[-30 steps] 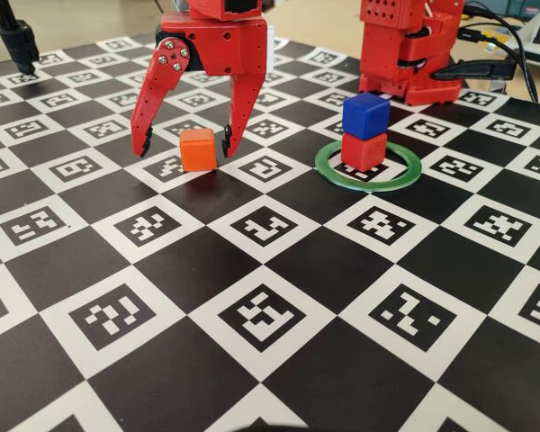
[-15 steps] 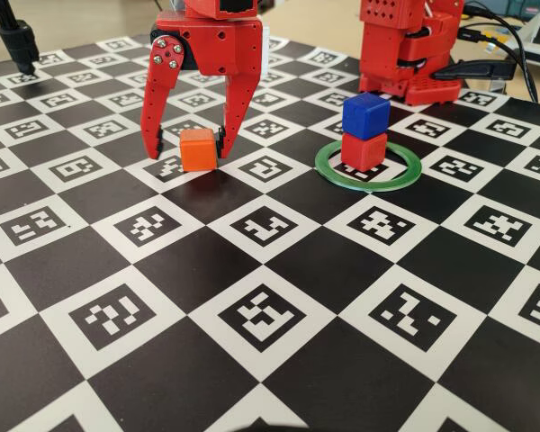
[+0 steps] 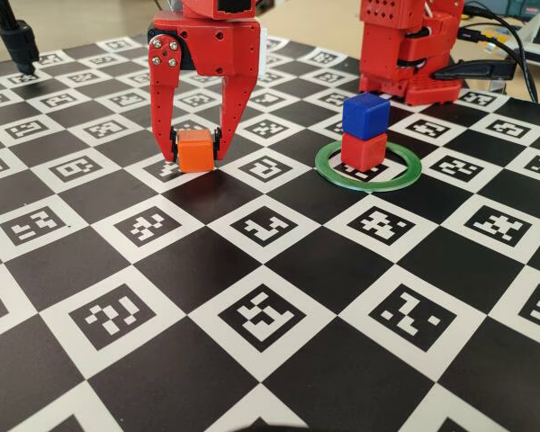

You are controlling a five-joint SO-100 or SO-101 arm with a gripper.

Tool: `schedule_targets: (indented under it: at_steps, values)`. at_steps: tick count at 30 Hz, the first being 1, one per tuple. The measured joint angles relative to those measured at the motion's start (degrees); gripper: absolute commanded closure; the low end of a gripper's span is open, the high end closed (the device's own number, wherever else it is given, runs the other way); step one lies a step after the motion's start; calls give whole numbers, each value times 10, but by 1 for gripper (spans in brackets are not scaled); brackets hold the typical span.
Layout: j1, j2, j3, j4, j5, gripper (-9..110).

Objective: Grab the red cube then put it in the green circle then put the blue cube on top and finally the orange cube on top

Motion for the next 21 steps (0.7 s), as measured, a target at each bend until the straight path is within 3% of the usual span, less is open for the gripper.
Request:
schedule_targets:
  at_steps: [21]
  values:
    - [29,84,0,129,-29,97]
